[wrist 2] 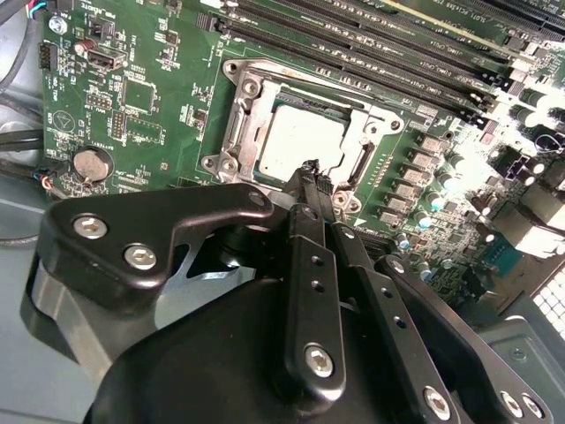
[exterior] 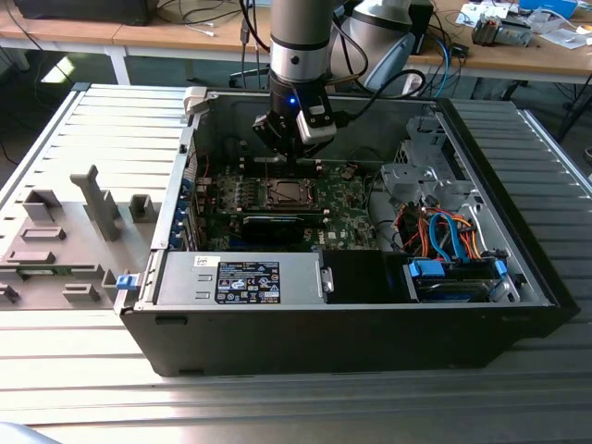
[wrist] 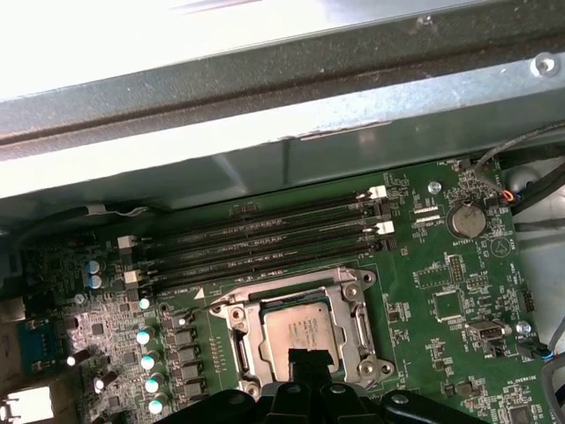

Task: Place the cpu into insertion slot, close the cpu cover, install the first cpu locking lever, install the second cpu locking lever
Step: 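Install the first cpu locking lever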

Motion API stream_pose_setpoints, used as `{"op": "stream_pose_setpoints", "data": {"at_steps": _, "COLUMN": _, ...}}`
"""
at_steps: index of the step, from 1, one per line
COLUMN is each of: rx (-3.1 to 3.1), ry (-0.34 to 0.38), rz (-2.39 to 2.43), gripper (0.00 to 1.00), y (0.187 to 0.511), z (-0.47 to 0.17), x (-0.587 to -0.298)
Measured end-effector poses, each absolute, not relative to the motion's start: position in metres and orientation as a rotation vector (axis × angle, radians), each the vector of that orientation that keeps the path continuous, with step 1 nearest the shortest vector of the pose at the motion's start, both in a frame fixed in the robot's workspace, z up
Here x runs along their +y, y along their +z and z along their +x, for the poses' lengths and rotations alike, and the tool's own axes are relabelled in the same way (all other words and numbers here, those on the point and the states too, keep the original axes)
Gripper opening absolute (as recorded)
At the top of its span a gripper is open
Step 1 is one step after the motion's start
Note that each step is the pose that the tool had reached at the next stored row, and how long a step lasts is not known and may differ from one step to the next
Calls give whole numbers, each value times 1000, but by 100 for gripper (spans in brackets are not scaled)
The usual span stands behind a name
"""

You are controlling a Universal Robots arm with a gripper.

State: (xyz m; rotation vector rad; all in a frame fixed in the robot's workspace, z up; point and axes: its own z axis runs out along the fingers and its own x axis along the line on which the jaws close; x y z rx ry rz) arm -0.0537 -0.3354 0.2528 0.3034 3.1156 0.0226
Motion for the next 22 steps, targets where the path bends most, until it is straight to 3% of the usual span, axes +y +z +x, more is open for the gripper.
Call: {"op": "stream_pose_setpoints", "data": {"at_steps": 22, "rx": 3119, "ry": 23, "rz": 268, "gripper": 11, "y": 253, "z": -54, "x": -335}}
